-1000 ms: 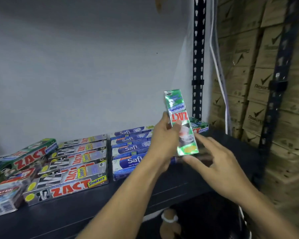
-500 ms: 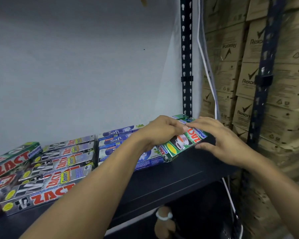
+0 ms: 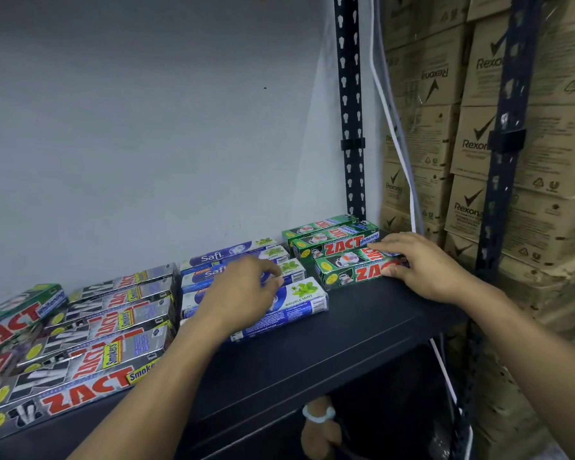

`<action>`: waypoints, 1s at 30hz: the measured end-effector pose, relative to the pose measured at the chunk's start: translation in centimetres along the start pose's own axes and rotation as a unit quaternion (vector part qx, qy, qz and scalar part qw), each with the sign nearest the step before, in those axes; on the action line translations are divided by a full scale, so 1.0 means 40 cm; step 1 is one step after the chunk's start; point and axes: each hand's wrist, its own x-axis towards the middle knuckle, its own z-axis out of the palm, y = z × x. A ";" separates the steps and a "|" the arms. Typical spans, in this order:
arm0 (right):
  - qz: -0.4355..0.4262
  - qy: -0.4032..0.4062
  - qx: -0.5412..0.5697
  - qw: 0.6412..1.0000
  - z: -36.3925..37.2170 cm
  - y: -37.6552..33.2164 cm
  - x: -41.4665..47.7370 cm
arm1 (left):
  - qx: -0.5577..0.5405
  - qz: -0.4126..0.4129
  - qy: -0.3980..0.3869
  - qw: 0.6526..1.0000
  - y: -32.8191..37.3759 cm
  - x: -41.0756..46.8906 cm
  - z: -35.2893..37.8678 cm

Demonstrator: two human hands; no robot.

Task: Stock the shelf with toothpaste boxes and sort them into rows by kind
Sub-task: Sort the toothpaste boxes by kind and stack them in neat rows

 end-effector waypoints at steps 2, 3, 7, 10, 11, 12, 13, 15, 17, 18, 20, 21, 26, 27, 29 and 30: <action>0.014 -0.024 0.003 1.000 -0.005 -0.001 0.021 | 0.003 0.002 0.005 1.000 -0.002 0.001 0.006; 0.026 -0.035 0.004 0.999 -0.008 -0.005 0.032 | 0.005 0.003 0.006 1.000 -0.002 0.001 0.007; 0.074 -0.051 -0.021 0.996 -0.009 -0.030 0.082 | 0.006 -0.001 -0.015 1.000 -0.002 0.010 -0.004; 0.085 -0.039 -0.005 0.996 0.011 -0.036 0.088 | 0.007 -0.001 -0.030 1.000 0.000 0.028 -0.022; 0.081 -0.028 0.005 0.996 0.022 -0.033 0.084 | 0.004 0.004 -0.024 1.000 0.004 0.037 -0.026; 0.077 -0.015 0.014 0.997 0.032 -0.031 0.077 | -0.003 0.006 -0.019 1.000 0.009 0.048 -0.030; 0.075 0.000 0.022 0.997 0.039 -0.032 0.069 | -0.011 0.009 -0.011 1.000 0.016 0.059 -0.033; 0.097 0.044 0.044 0.993 0.038 -0.030 0.054 | -0.026 0.023 -0.002 0.999 0.034 0.088 -0.033; 0.145 0.122 0.094 0.977 0.026 -0.020 0.041 | -0.033 0.038 -0.010 0.999 0.058 0.118 -0.029; 0.170 0.163 0.136 0.962 0.022 -0.011 0.036 | -0.032 0.042 -0.023 0.998 0.070 0.133 -0.024; 0.215 0.199 0.215 0.932 0.021 0.001 0.037 | -0.021 0.042 -0.062 0.997 0.092 0.159 -0.009; 0.231 0.195 0.228 0.925 0.025 0.004 0.041 | -0.011 0.040 -0.081 0.996 0.100 0.171 0.001; 0.243 0.181 0.240 0.922 0.038 0.019 0.064 | 0.033 0.046 -0.112 0.992 0.104 0.211 0.055; 0.240 0.187 0.241 0.922 0.038 0.023 0.066 | 0.035 0.048 -0.107 0.993 0.101 0.215 0.061; 0.233 0.192 0.234 0.924 0.040 0.024 0.068 | 0.036 0.050 -0.097 0.993 0.098 0.217 0.067; 0.229 0.194 0.228 0.926 0.043 0.026 0.070 | 0.038 0.051 -0.094 0.994 0.097 0.218 0.068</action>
